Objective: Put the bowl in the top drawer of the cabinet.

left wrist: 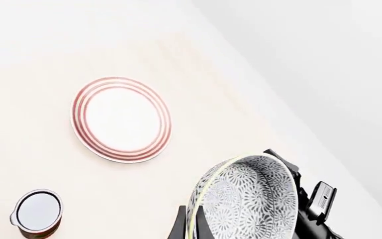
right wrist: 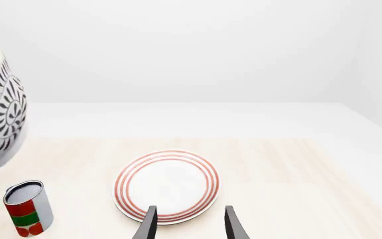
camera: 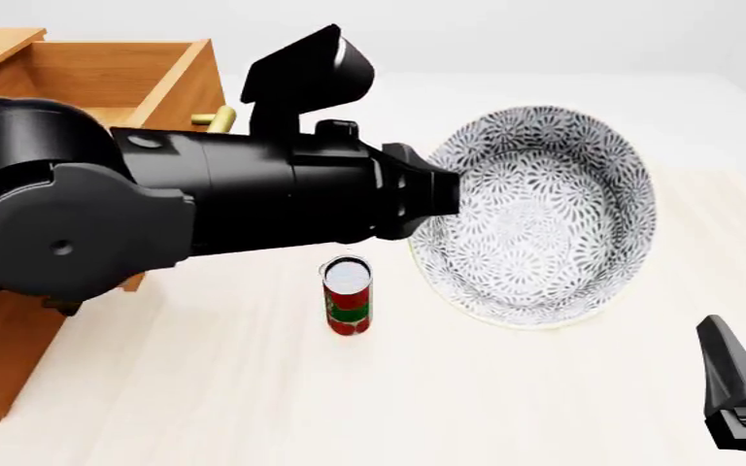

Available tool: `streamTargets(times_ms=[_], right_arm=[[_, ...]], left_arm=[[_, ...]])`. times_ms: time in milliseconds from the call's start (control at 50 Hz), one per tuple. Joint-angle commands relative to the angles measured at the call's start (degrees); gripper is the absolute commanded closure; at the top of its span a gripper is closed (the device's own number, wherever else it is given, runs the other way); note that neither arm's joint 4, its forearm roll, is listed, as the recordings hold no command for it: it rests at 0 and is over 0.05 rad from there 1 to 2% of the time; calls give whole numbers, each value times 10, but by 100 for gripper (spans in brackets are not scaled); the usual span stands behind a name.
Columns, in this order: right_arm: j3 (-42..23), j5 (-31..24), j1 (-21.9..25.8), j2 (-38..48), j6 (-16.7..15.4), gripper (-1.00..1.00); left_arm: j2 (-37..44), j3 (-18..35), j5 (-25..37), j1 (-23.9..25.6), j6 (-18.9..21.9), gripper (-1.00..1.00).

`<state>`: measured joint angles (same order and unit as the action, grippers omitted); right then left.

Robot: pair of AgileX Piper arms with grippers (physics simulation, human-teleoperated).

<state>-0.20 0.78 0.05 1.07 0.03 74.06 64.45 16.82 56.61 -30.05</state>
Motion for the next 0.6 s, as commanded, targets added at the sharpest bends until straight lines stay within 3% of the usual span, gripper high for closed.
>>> streamTargets(times_ms=[20,600], right_arm=[[0,-2,0,-3,0,-100],[0,-2,0,-3,0,-100]], left_arm=[[-20,16,36,-34,8,100],[-65,55,99,-83,34,100]])
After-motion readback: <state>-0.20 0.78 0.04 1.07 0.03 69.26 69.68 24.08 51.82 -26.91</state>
